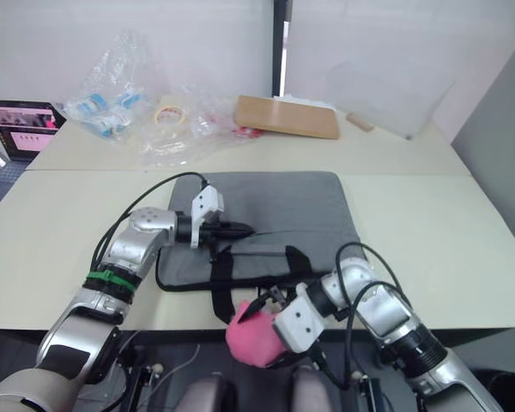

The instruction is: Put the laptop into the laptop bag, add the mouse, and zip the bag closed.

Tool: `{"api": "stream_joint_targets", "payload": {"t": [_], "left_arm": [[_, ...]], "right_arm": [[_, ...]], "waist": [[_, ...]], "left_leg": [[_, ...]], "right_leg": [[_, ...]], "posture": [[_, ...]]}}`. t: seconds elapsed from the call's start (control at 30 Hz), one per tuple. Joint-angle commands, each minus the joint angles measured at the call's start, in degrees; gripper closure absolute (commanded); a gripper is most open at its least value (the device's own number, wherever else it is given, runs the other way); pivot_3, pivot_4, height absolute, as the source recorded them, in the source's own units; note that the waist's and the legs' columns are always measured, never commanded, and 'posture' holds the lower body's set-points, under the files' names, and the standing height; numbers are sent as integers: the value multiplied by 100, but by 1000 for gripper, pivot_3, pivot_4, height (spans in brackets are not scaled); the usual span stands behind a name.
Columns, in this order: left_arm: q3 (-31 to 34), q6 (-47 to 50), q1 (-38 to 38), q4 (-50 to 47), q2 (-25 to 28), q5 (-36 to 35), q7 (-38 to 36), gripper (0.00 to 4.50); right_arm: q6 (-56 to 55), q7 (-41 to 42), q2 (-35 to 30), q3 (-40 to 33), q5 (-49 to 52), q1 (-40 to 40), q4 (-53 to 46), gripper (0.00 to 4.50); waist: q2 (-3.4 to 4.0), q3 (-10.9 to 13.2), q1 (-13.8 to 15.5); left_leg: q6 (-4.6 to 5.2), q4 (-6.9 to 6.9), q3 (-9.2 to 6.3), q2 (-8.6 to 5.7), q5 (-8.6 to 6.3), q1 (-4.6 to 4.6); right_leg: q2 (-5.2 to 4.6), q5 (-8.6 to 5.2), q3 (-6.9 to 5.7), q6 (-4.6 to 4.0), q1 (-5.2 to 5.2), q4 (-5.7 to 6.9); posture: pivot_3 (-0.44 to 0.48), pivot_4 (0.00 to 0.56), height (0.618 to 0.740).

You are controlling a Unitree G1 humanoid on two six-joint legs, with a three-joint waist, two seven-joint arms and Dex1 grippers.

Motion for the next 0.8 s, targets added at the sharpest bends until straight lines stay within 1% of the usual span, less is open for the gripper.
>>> {"api": "stream_joint_targets", "payload": {"t": [0.03, 0.23, 0.37, 0.4, 0.47, 0.57, 0.67, 0.8], "left_arm": [[-101, 120, 166, 166, 114, 301, 75, 4500], [-127, 107, 219, 112, 114, 341, 60, 4500], [-160, 66, 241, 127, 52, 386, 110, 4500], [-183, 67, 271, 107, 29, 381, 82, 4500], [-214, 68, 311, 78, 5, 374, 48, 4500], [-459, -309, 489, 212, 66, 682, 33, 4500], [-574, -588, 646, 358, 106, 853, -11, 4500], [-494, -691, 827, 549, 109, 806, 83, 4500]], "right_arm": [[-267, -155, 11, -42, -144, -219, 319, 797], [-454, -232, -65, -88, -104, -303, 494, 2872], [-233, -245, -149, -180, 61, -262, 399, 4166], [-74, -253, -225, -267, 200, -220, 251, 4465], [118, -273, -329, -362, 372, -170, 66, 4465], [472, -202, -799, -608, 667, 116, -522, 4465], [820, -198, -1266, -868, 895, 430, -1070, 4465], [957, -208, -1859, -1271, 984, 883, -1383, 4465]], "waist": [[0, 0, 1], [-1, -1, 0], [-1, -1, 1], [0, -2, 2], [0, -2, 10], [1, -6, 25], [6, -18, 50], [19, -27, 100]], "left_leg": [[0, 1, 1, 0, 0, 1], [0, 0, 1, 2, 0, 7], [0, 0, 1, 2, 0, 8], [0, 0, 1, 2, 0, 8], [0, 0, -1, 2, 0, 8], [1, 0, -5, 0, -1, 6], [14, -1, -4, -1, -9, 7], [28, -1, -5, -9, -18, 8]], "right_leg": [[0, 0, 1, 0, 1, 0], [2, 0, 4, -1, 4, 2], [2, 0, 5, -1, 5, 3], [2, 1, 5, -1, 5, 3], [1, 1, 6, -1, 5, 3], [-1, 1, 7, -1, 5, 1], [-3, 0, 7, -1, 9, -2], [-9, 0, 10, 0, 16, -5]], "posture": [[0, 150, 740], [0, 150, 740], [0, 150, 740], [0, 150, 740], [0, 150, 740], [0, 150, 740], [0, 150, 740], [0, 150, 740]]}}
